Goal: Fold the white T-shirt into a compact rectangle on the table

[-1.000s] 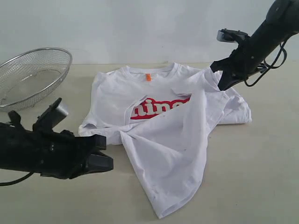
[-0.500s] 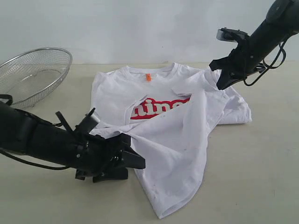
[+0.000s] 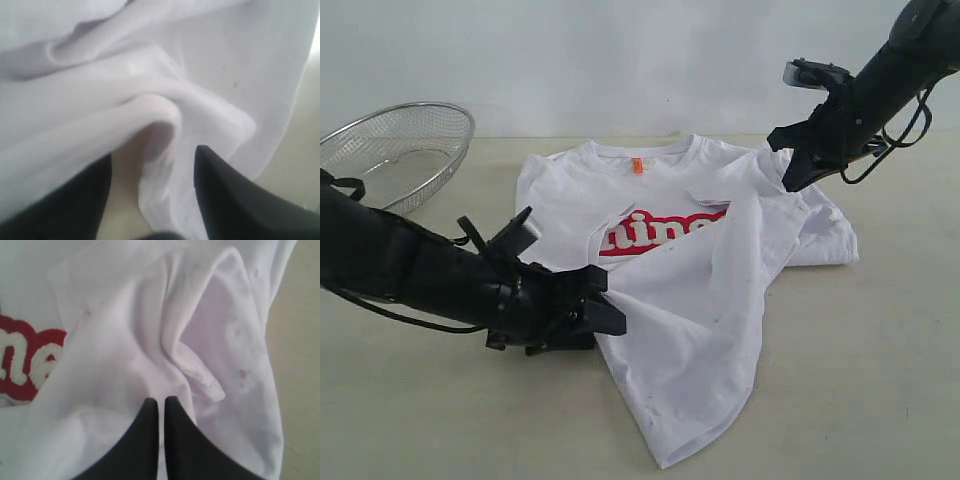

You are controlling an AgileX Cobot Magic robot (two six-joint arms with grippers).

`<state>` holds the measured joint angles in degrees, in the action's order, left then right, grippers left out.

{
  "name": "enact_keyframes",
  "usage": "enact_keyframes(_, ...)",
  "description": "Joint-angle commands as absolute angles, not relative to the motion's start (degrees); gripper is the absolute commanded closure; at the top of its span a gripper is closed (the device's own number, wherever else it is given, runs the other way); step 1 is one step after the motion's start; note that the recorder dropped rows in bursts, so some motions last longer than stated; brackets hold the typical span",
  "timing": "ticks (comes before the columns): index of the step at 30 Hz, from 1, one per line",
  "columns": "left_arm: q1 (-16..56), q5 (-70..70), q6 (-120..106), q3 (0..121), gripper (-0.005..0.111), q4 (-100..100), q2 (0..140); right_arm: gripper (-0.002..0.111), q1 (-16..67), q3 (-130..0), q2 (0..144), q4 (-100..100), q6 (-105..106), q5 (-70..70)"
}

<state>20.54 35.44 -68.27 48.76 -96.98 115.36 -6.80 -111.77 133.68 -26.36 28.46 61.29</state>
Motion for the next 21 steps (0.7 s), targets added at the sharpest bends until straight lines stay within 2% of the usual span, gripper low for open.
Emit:
enact_keyframes(1,20.7,39.6,-67.3,49.9,0.058,-95.5,119.4,0.108,-6.9,-112.1,132.6,-26.6,29.1,61.0)
enact_keyframes(5,22.1,42.4,-67.2,51.5,0.058,-95.5,121.1,0.108,-6.9,-112.1,132.6,-26.6,29.1,61.0)
enact_keyframes(8,23.5,43.9,-67.3,51.6,0.062,-94.7,121.1,0.108,-6.9,-112.1,132.6,-26.5,29.1,61.0)
enact_keyframes(14,24.2,45.8,-67.4,52.0,0.083,-92.8,120.4,0.108,-6.9,-112.1,132.6,-26.5,29.3,60.8)
enact_keyframes(18,24.2,48.1,-65.6,53.6,0.102,-88.4,120.4,0.108,-6.9,-112.1,132.6,-26.5,29.3,60.8)
enact_keyframes(21,24.2,51.1,-65.6,55.4,0.102,-88.5,120.4,0.108,-6.9,-112.1,132.6,-26.5,29.5,60.8)
